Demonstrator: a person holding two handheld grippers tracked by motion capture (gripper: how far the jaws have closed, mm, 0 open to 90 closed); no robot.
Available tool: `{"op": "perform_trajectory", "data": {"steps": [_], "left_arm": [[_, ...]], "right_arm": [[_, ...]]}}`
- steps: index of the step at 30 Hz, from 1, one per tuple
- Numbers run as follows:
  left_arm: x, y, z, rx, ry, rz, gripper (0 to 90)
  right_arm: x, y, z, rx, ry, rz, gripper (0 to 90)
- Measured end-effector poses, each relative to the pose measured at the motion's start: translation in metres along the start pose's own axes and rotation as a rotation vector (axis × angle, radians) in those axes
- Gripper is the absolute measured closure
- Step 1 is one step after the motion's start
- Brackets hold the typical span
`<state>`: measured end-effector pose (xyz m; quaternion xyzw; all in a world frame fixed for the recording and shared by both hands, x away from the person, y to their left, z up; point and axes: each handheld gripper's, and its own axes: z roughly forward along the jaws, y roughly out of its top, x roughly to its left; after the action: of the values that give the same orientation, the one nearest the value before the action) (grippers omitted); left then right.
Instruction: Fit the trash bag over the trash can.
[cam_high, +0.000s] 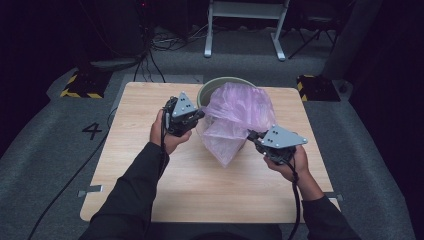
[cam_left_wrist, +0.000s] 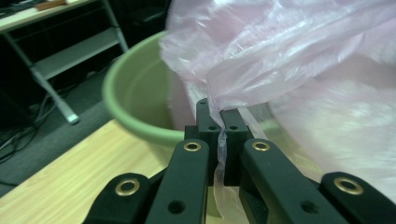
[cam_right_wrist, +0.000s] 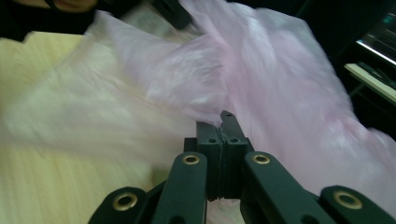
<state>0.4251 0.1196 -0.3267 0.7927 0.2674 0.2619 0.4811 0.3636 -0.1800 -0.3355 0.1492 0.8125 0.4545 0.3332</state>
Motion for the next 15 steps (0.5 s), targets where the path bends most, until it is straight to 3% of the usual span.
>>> {"op": "perform_trajectory", "data": {"steps": [5, 7, 11, 15], "left_arm": [[0.020, 0.001, -0.005, 0.007, 0.050, -0.029, 89.8], [0.027, 0.000, -0.006, 0.014, 0.059, -0.043, 89.8], [0.041, -0.004, -0.002, 0.024, 0.081, -0.080, 89.8], [0.053, -0.012, 0.006, 0.049, 0.098, -0.120, 89.7]], "right_arm": [[-0.022, -0.013, -0.013, 0.030, -0.055, 0.020, 90.0], [-0.034, -0.020, -0.015, 0.035, -0.059, 0.049, 90.0], [-0.054, -0.033, -0.015, 0.071, -0.096, 0.086, 90.0], [-0.069, -0.052, -0.013, 0.091, -0.104, 0.139, 90.0]]}}
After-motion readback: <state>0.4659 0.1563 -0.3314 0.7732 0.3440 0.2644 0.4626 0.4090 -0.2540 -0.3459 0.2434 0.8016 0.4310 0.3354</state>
